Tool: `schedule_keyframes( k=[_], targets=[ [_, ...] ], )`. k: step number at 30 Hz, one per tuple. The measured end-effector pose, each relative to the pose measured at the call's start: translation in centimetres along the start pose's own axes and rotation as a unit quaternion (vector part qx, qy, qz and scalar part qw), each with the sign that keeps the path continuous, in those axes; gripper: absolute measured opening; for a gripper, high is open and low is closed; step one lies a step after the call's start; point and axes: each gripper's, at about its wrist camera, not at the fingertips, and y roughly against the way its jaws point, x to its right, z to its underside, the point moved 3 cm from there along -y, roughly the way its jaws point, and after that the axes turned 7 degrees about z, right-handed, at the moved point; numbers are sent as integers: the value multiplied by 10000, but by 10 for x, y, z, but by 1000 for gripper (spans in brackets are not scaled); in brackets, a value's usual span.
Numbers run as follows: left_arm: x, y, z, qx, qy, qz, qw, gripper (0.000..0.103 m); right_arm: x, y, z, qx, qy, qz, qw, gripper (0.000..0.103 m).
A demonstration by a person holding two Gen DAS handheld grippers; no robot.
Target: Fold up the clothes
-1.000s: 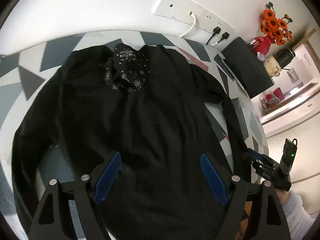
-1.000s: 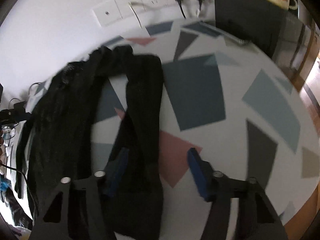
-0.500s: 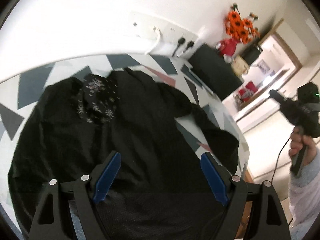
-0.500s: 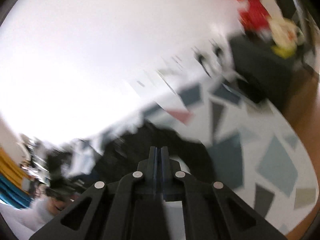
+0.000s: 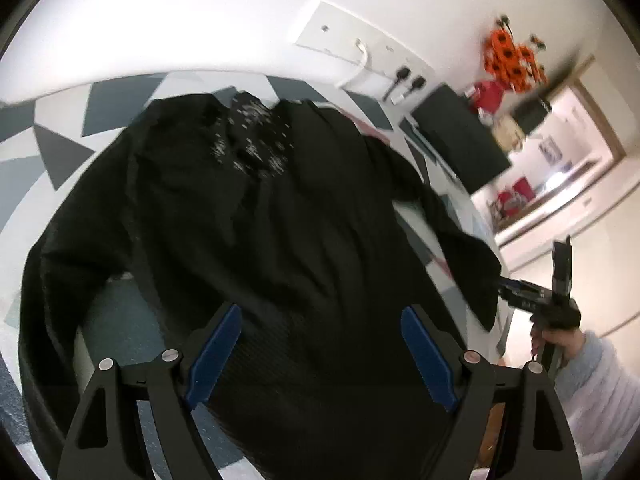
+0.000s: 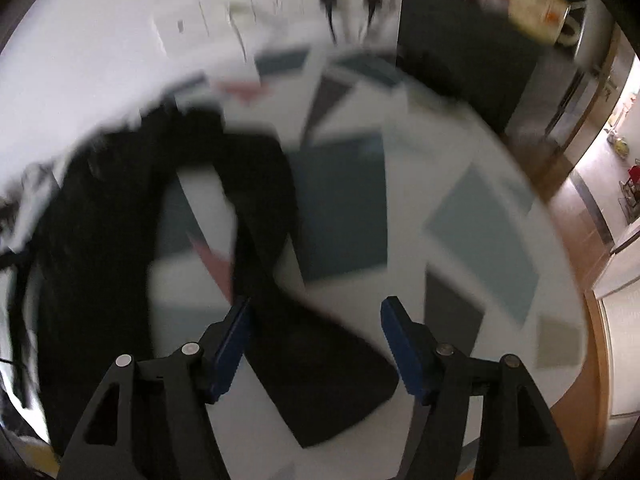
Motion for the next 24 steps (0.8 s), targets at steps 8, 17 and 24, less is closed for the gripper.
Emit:
schedule_keyframes(
  k=[8,17,24],
  targets=[
    [49,6,-4,154,-602,332,9975,82,-41,55,-42,271,-13,-1890,9816,8],
    [69,14,3,275,-1151,-141,9929,82,-197,50,-97,-715,1656,-3286,9271,10],
    [27,10,18,202,-302,-374,9986,82,-284,32,-113,-962,2402,-3630,8952,33]
  ],
)
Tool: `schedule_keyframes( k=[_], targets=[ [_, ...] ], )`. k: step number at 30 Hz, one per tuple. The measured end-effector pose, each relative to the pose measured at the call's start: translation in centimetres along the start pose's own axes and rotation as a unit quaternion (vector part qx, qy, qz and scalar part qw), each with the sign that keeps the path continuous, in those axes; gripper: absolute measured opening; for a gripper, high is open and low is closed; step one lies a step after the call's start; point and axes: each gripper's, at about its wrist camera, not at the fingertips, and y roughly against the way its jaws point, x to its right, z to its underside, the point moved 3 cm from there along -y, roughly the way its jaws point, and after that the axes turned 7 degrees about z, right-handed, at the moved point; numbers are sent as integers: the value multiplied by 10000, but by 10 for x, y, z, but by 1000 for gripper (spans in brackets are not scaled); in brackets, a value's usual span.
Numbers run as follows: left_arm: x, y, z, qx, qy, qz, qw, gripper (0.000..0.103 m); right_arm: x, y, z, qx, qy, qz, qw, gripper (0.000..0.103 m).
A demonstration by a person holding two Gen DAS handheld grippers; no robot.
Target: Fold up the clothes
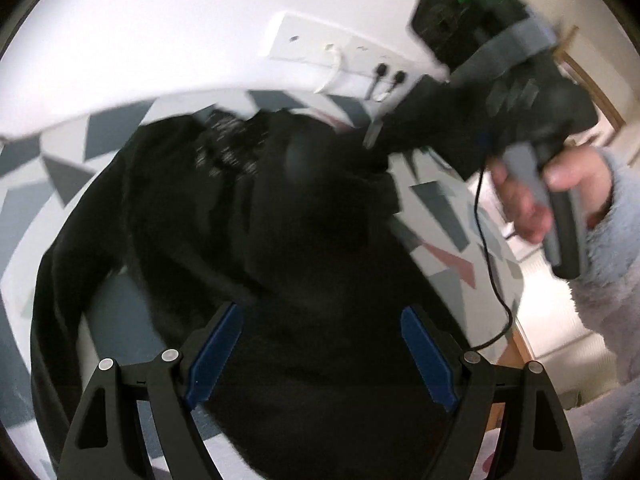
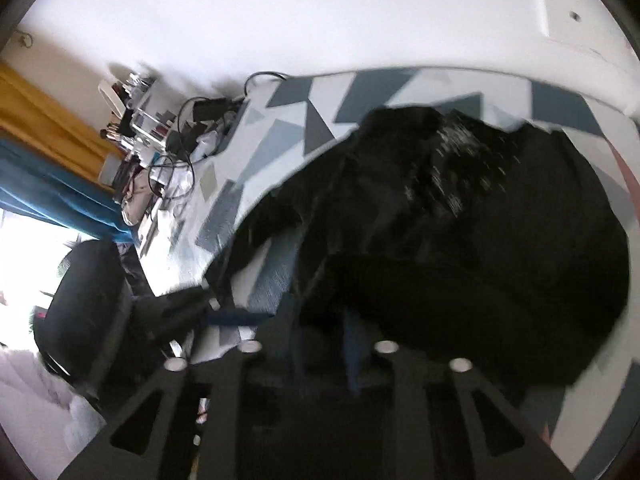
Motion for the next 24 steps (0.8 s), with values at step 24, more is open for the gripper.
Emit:
schedule_keyframes(
  k=[24],
  targets=[
    [-55,-23,-28,249,1312,416,9902,82,116,36,97,729,-873,1542,9815,57]
  ],
)
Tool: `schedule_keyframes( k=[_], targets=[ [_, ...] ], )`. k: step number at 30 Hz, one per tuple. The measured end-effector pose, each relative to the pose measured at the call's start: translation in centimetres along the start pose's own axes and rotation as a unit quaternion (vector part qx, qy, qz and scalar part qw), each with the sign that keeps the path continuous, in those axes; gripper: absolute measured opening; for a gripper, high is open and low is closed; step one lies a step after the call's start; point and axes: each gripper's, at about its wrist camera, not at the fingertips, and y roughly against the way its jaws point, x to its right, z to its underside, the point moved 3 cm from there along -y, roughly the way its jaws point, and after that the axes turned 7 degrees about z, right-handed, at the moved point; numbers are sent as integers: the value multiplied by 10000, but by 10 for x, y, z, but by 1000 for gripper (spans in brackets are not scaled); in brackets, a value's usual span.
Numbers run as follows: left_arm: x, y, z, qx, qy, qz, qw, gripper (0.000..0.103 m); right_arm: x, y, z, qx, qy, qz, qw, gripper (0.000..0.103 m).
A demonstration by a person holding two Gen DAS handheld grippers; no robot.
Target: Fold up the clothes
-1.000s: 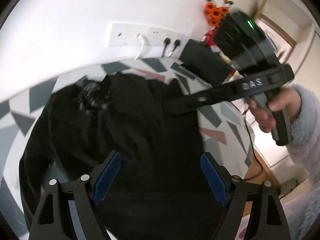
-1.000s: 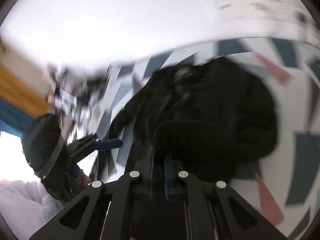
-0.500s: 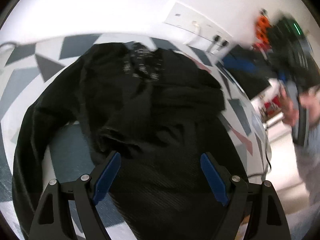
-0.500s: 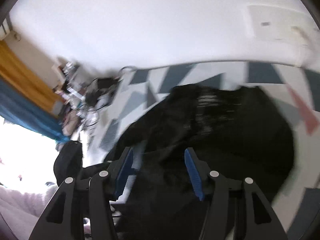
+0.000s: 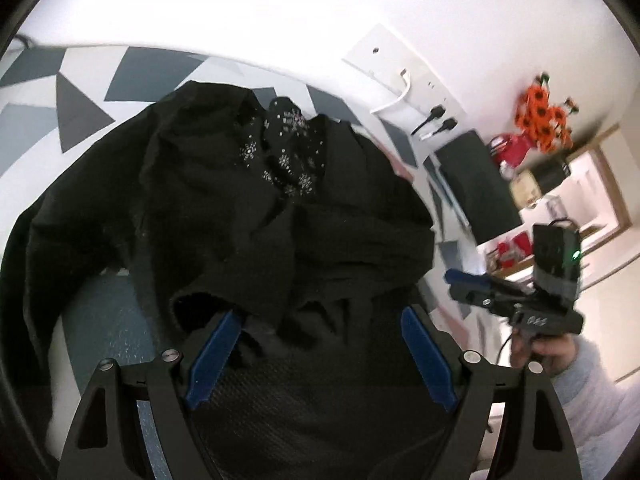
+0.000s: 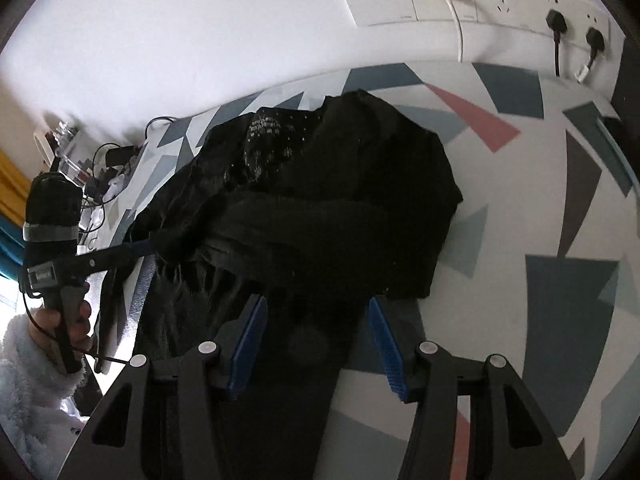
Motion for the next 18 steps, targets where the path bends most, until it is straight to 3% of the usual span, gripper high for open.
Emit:
schedule_keyframes(
  k=[5,10,15,18],
  targets=[
    [3,-2,-18,212,-222,-64,9995,82,0,-3,-2,-16,30,-25,10000,57],
    [4,5,-43,415,-680,-554,9953,82,-3,-6,-6,-1,39,-62,10000,57],
    [-3,0,-39,31,-1063,-657,9922,82,-2,-6,-5,6,-29,-92,10000,57],
    [-6,-3,-29,-300,-1171,-418,9918,82,0,-4,-2,5,-85,-77,9999,57]
  ],
)
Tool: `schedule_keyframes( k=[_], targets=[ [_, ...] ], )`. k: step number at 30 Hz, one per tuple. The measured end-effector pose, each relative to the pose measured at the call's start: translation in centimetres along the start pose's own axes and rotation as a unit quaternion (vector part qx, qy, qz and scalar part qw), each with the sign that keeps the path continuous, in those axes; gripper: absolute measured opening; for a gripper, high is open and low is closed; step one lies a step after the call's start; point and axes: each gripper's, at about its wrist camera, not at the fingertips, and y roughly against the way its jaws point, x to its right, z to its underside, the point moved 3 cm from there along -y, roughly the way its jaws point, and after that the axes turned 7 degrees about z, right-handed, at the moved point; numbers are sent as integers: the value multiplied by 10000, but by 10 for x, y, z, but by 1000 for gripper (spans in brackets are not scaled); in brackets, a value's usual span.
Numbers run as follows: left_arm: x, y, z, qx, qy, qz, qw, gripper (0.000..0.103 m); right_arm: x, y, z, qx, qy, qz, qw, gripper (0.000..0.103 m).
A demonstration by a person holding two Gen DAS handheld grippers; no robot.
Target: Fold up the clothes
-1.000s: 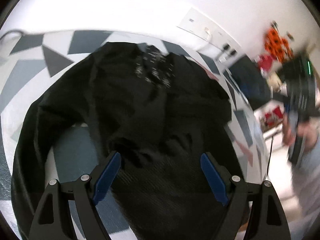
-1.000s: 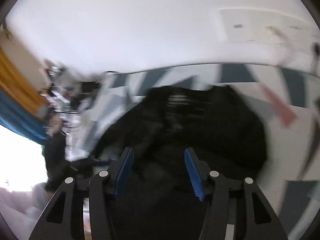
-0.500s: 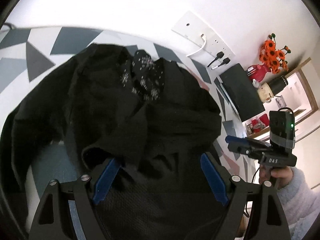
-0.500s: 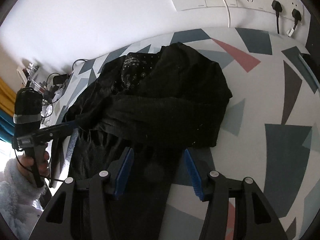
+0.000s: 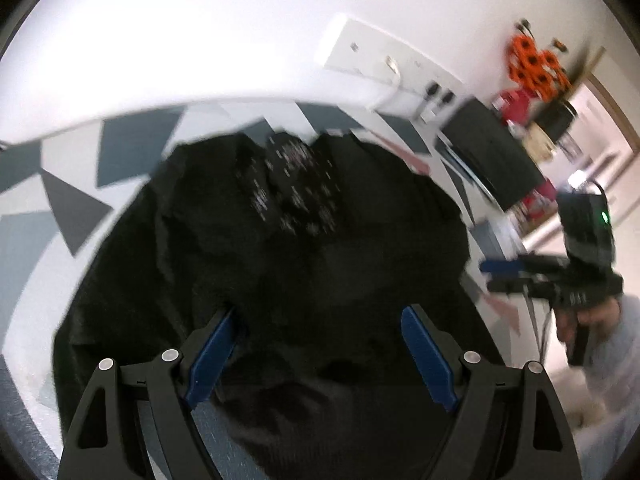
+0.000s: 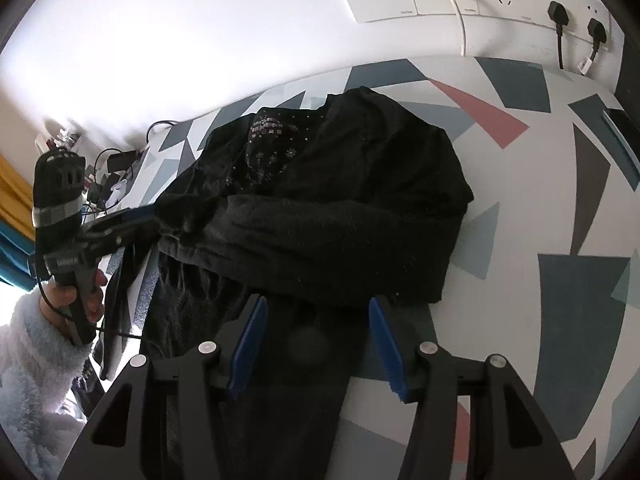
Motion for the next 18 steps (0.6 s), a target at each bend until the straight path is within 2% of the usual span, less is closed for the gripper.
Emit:
schedule_keyframes(
  k=[2,5,10,13,15,16,18],
  targets=[
    [-1,-3,4,-130,-16,159,9998,82,4,0,3,-16,-78,10,10000,57],
    [-5,-9,2,-172,3,196,9997,82,8,-1,7,-43,-171,42,9998,57],
    [-21,-23,-7,-174,431,263,9986,82,8,3,10,-20,-216,102,9997,57],
    [-26,-25,-6,-243,748,433,9960,76,8,4,12,-14,-197,163,9997,57],
    [-25,-18,-6,-165,851,323,9957,42,9,4,14,-18,-189,212,9996,57],
    [-25,-14,-6,-131,894,293,9955,4,9,4,15,-3,-184,257,9995,57],
    [-20,-5,-5,-91,943,364,9948,3,10,5,15,10,-182,288,9994,57]
  ],
)
